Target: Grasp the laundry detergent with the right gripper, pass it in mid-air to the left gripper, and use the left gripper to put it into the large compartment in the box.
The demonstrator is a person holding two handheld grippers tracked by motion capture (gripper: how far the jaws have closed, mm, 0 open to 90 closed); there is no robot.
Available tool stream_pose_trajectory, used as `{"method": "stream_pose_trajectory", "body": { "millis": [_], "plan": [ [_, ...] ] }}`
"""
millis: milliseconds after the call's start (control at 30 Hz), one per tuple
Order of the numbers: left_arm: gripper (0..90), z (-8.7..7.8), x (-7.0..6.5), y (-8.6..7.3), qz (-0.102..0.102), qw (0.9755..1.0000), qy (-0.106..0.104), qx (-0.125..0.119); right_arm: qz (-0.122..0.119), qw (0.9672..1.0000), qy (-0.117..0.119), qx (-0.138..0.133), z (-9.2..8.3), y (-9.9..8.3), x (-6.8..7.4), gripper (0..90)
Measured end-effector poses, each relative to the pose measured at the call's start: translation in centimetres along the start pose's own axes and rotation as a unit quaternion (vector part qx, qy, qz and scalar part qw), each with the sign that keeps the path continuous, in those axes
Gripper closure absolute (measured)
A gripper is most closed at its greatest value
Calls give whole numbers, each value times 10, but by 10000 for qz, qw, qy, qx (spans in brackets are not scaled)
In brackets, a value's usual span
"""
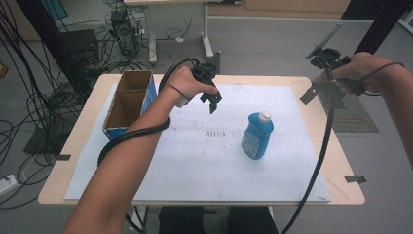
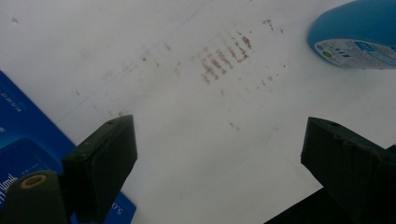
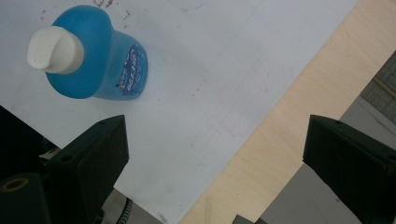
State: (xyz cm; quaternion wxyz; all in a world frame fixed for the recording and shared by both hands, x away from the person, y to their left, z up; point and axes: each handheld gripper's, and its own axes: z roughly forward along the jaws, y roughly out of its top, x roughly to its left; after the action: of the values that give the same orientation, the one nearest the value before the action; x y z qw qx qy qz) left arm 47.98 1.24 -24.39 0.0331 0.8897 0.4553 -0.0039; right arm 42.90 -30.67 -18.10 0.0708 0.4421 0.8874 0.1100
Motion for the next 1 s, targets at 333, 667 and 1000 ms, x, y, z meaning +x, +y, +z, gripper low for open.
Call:
{"method": "stream_pose_trajectory", "body": {
  "millis": [333,667,1000],
  "plan": [
    [110,2,-2,-2,19,10000,-18,-21,23,10000,-5,-35,1,-3,-6,66],
    [110,5,-3,-9,-34,9999,-86,-135,-41,10000,-25,2,6,-7,-6,66],
    [108,10,-1,-29,-75,9998,-76,-192,-82,9999,-73,-38,11,-20,-5,67]
  ]
}}
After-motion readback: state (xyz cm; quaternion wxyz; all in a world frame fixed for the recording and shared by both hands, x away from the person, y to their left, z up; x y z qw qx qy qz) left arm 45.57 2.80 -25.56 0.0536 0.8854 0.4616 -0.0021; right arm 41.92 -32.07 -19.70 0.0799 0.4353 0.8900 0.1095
